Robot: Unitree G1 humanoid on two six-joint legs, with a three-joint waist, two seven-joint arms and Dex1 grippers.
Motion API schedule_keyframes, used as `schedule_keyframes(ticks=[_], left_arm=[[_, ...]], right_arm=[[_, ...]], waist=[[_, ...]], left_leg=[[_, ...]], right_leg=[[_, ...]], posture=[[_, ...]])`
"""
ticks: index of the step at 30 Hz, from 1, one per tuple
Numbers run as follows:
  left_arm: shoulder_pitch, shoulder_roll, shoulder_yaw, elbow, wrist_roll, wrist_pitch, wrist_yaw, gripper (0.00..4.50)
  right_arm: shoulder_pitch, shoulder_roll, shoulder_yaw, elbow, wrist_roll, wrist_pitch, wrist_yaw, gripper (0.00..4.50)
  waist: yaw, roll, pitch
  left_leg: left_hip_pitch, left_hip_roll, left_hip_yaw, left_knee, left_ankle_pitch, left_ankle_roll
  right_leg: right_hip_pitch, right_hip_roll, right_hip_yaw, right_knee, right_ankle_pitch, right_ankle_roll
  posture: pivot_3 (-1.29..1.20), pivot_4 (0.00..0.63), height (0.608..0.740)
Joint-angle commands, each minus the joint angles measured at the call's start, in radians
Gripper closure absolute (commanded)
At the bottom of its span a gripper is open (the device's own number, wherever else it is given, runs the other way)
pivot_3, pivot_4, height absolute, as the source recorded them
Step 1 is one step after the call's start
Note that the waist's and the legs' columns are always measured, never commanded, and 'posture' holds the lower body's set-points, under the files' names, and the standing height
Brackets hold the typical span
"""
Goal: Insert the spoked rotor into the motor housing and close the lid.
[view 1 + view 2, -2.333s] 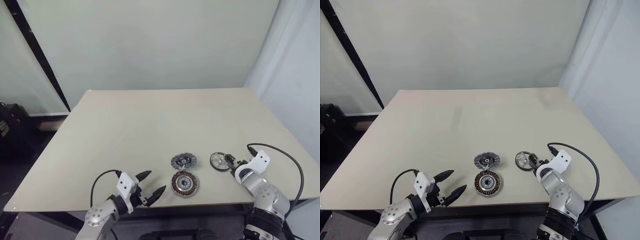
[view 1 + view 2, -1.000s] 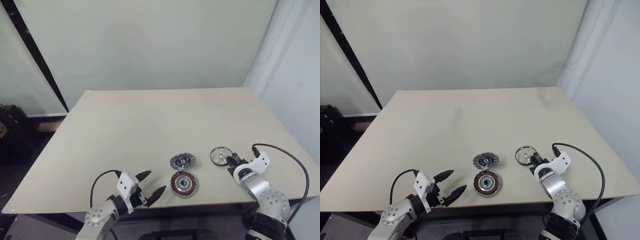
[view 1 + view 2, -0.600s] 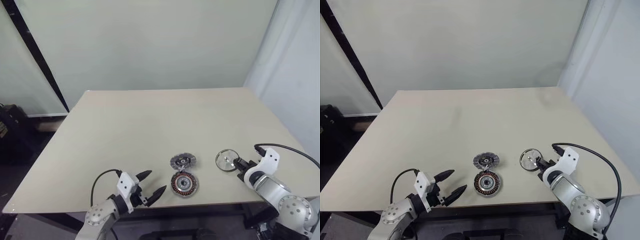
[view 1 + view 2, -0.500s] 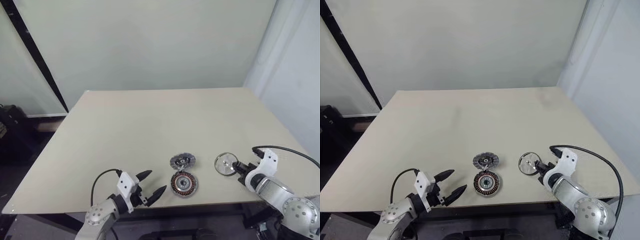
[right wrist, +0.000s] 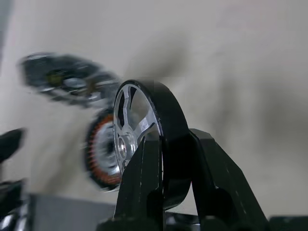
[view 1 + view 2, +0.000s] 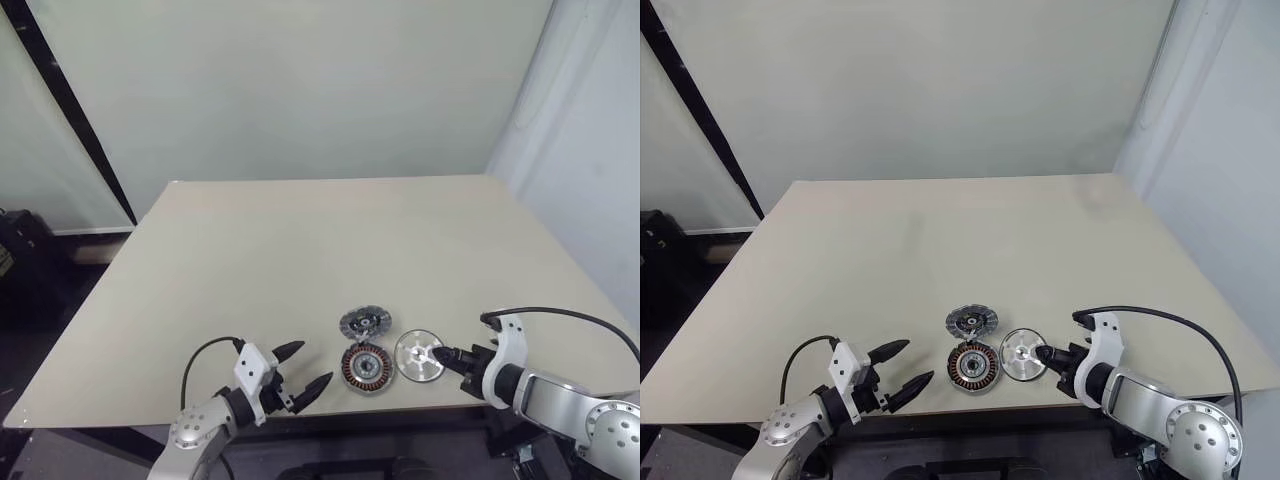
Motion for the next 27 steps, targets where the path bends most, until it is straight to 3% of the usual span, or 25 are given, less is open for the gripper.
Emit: schedule_keyframes(ticks=[1,8,16,27], left_arm=[[-0.002,0.005,0.009,-0.025,-0.009,-0.002,-0.003,0.0],[0.003,0.003,0.008,-0.032,-0.009,0.002,0.001,0.0],[0.012,-0.001,0.006,-0.041,-0.007,0.004,0.01,0.0],[0.022,-0.001,0.006,-0.046,-0.006,0.0,0.015,0.0]], right_arm=[[-0.017,0.029,0.06,-0.019,0.12,-0.033,-0.044,4.07],[-0.014,0.025,0.206,0.013,0.242,-0.132,-0.15,4.07],[-0.033,-0.009,0.334,0.081,0.217,-0.226,-0.161,4.07],[-0.05,-0.058,0.402,0.141,0.168,-0.311,-0.143,4.07]], waist=[[0.0,0.0,0.0],[0.0,-0.001,0.0],[0.0,-0.002,0.0],[0.0,-0.002,0.0]], left_leg=[[0.0,0.0,0.0,0.0,0.0,0.0],[-0.001,0.001,0.0,0.0,0.0,0.0],[-0.001,0.001,0.0,0.0,0.0,0.0],[-0.001,0.001,0.0,0.0,0.0,0.0]], right_leg=[[0.0,0.0,0.0,0.0,0.0,0.0],[0.0,-0.001,0.0,-0.001,0.0,0.0],[0.0,-0.001,0.0,-0.002,0.0,0.0],[0.0,-0.001,0.0,-0.002,0.0,0.0]], posture=[[0.0,0.0,0.74],[0.0,0.0,0.74],[0.0,0.0,0.74],[0.0,0.0,0.74]])
